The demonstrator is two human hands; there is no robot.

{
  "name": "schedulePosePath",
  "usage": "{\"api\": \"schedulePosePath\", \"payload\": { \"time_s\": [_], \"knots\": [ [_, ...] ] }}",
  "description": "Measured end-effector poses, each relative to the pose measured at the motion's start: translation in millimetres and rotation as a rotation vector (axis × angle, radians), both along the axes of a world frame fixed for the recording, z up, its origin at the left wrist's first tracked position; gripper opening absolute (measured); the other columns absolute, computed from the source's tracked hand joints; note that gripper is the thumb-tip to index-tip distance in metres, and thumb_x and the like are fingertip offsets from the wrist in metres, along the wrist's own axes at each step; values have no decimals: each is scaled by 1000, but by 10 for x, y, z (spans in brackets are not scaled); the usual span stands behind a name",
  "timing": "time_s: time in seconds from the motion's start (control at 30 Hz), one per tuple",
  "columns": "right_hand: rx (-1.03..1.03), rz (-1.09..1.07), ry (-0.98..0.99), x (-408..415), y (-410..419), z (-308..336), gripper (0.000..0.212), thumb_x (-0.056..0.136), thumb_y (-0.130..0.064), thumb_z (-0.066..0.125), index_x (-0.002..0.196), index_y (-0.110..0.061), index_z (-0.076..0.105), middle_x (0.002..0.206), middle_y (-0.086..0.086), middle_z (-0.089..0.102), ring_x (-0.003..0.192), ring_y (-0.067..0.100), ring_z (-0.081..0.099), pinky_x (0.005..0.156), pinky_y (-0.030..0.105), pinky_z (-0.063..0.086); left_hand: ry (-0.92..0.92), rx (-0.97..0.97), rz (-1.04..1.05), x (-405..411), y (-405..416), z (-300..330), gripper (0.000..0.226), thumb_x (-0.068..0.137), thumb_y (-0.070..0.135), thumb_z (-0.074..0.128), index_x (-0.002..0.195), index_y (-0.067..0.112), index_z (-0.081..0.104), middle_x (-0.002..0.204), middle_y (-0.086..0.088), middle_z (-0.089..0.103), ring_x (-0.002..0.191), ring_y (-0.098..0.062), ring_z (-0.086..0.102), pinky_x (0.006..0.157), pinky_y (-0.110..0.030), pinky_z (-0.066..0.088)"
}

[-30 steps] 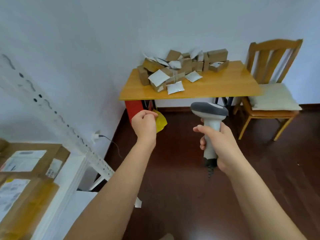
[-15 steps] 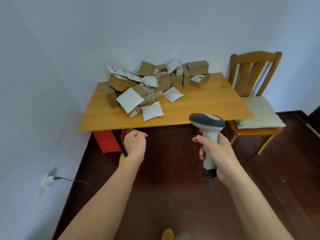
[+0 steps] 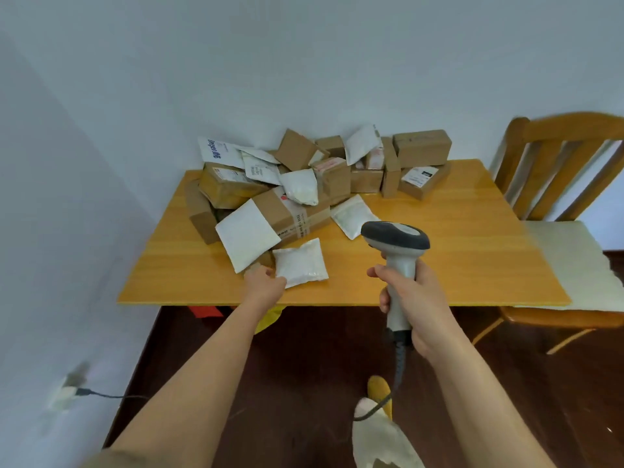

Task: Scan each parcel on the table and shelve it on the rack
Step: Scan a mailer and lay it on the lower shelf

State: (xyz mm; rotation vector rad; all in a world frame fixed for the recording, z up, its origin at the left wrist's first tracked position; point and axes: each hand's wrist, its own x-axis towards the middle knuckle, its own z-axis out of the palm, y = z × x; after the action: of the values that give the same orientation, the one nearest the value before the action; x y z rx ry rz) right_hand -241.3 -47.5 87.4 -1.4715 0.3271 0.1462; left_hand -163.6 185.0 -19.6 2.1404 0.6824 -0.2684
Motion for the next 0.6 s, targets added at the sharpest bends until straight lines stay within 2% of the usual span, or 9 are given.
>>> {"api": "schedulePosePath", "payload": {
  "time_s": [0.13, 0.3, 0.43, 0.5, 0.6],
  "knots": [
    [-18, 120, 29, 908, -35, -62, 20, 93, -15, 64, 111, -17, 57, 107, 22, 67, 50, 11, 50, 51, 26, 45, 4, 116, 138, 581, 83, -174, 68, 89, 21, 58, 148, 4, 30, 146, -15, 34, 125, -35, 45, 101, -44, 46],
    [-61, 223, 59, 1789, -126, -102, 17, 92, -19, 65, 107, -22, 57, 99, 28, 64, 51, 11, 50, 57, 31, 46, 8, 240, 196, 1120, 76, -381, 89, 89, 32, 65, 155, 10, 10, 160, -14, 14, 143, -40, 22, 114, -51, 29],
    [-53, 230, 133, 2171, -71, -237, 14, 92, -20, 65, 104, -22, 58, 100, 28, 64, 55, 14, 51, 59, 33, 46, 118, 287, 203, 1379, 58, -505, 101, 86, 38, 70, 157, 22, -1, 164, -8, -4, 147, -45, 2, 119, -55, 14],
    [-61, 246, 160, 2295, -18, -309, 14, 92, -19, 65, 104, -21, 58, 104, 29, 64, 55, 14, 51, 59, 32, 47, 156, 278, 236, 1511, 119, -591, 107, 82, 44, 74, 156, 26, -1, 164, -10, -2, 147, -45, 2, 119, -56, 12],
    [-85, 246, 187, 2432, 57, -398, 14, 92, -20, 66, 104, -21, 58, 105, 30, 64, 53, 12, 51, 57, 30, 46, 231, 298, 283, 1681, 193, -735, 111, 76, 54, 76, 155, 24, 4, 157, -13, 15, 142, -43, 19, 115, -56, 22]
  ]
}}
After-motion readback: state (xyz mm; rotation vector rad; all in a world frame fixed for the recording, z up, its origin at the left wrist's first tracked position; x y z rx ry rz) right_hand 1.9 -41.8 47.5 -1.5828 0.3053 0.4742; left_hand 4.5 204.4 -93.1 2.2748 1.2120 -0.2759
